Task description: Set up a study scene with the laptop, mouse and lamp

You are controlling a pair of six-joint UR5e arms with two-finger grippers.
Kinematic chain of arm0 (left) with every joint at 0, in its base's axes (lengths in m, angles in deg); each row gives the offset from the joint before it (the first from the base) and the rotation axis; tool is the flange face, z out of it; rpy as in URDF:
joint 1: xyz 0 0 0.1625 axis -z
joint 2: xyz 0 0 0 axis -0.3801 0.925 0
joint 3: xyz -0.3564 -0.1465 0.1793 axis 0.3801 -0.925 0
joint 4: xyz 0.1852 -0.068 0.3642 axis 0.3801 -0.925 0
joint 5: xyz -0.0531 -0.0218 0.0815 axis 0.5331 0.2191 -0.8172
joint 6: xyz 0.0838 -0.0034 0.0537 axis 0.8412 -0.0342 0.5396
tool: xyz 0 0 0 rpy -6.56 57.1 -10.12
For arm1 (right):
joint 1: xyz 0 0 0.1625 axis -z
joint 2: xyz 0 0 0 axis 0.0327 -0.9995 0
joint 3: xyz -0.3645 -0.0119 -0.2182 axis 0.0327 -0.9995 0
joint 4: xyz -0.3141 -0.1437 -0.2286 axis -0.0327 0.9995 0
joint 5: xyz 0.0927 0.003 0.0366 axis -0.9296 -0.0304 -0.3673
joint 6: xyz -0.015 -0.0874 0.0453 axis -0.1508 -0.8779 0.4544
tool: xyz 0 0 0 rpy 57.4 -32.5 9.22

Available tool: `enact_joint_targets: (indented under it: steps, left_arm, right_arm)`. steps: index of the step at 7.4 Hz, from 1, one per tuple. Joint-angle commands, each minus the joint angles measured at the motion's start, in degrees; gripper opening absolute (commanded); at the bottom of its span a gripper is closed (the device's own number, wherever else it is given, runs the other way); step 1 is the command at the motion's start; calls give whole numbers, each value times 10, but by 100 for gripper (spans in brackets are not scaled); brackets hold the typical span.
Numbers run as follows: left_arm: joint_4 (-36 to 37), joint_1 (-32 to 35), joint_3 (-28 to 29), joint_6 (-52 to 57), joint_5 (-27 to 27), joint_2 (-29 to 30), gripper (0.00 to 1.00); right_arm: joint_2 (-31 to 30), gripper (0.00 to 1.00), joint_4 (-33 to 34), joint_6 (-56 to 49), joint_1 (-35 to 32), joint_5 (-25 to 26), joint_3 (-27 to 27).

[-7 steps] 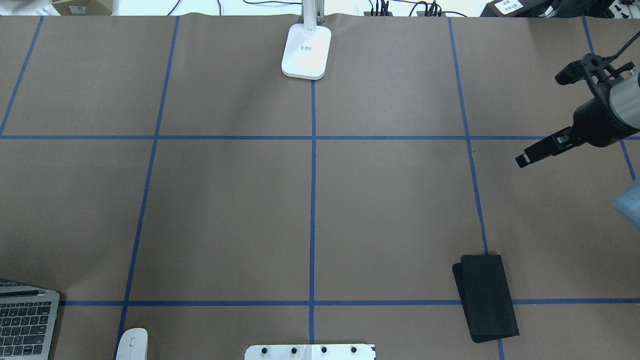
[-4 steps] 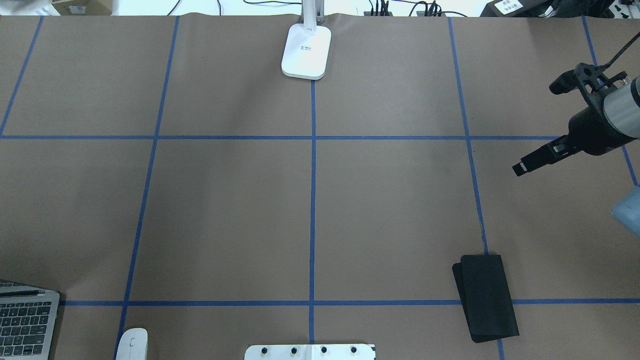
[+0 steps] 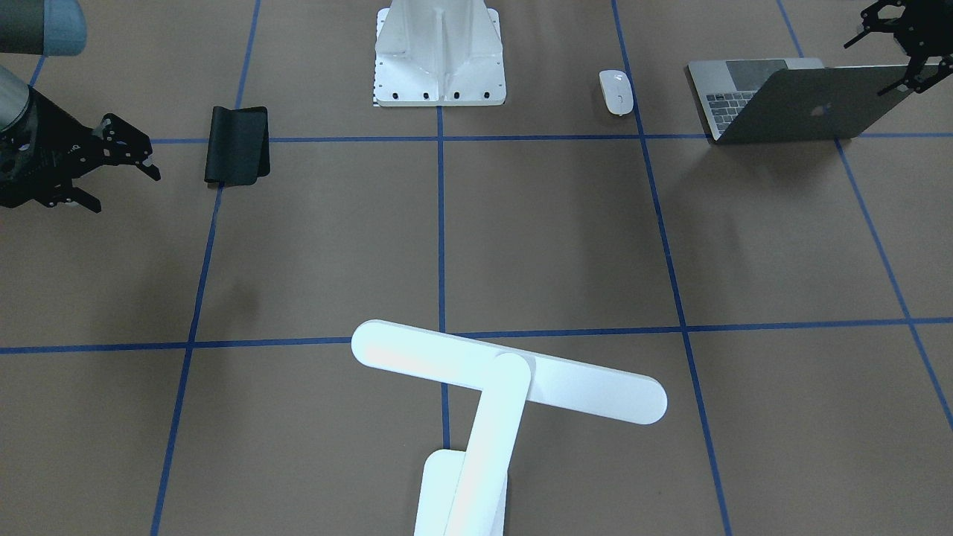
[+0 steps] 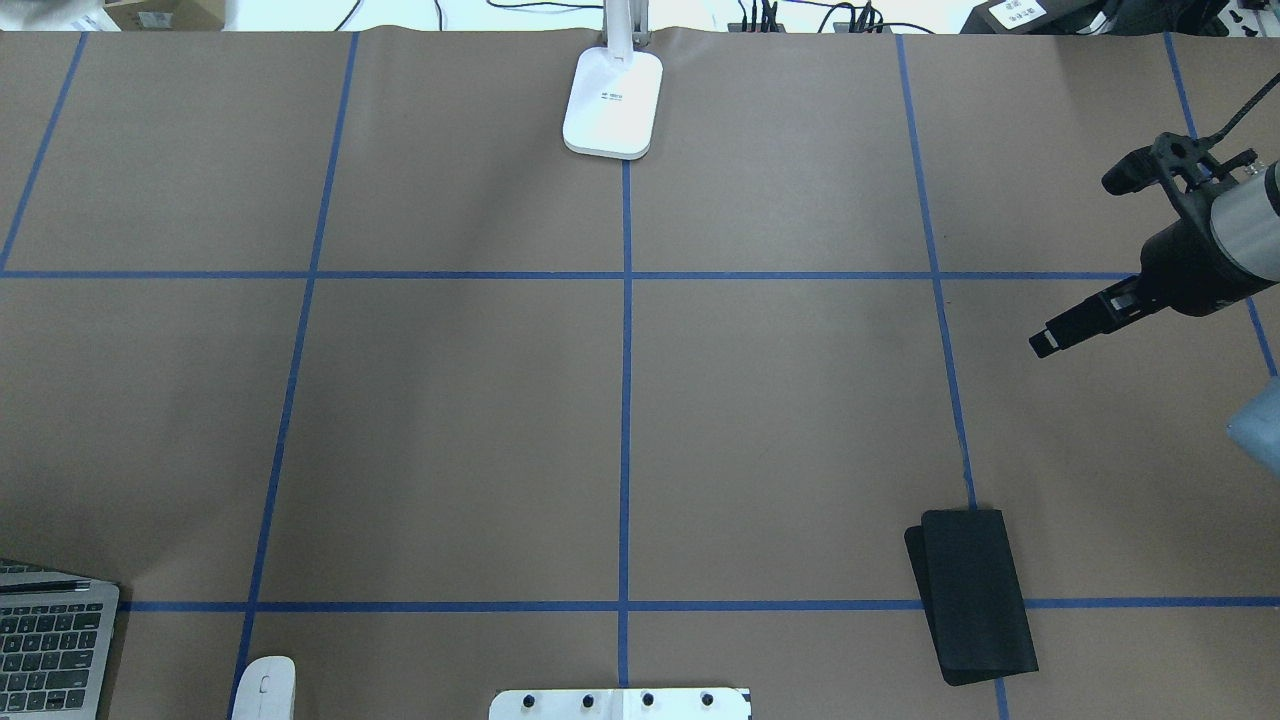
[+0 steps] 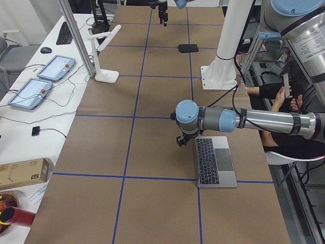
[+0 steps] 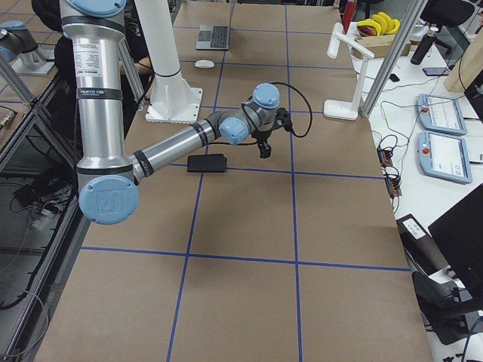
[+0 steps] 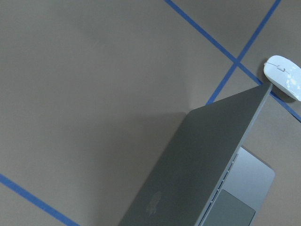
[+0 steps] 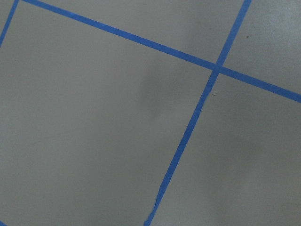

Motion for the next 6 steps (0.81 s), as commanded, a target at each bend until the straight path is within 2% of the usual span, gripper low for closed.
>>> enact_joint_targets:
  steps: [1, 3, 6]
  left_arm:
    - [-29, -32, 2, -1, -3, 0, 100]
    - [-43, -63, 3, -2, -10, 1, 97]
    - [-112, -105, 4, -2, -49, 1, 86]
  right_arm:
    - [0, 100, 0, -1, 0, 0, 1]
    - [0, 100, 0, 0, -1, 0, 1]
    - [-5, 100, 0, 0, -2, 1, 9]
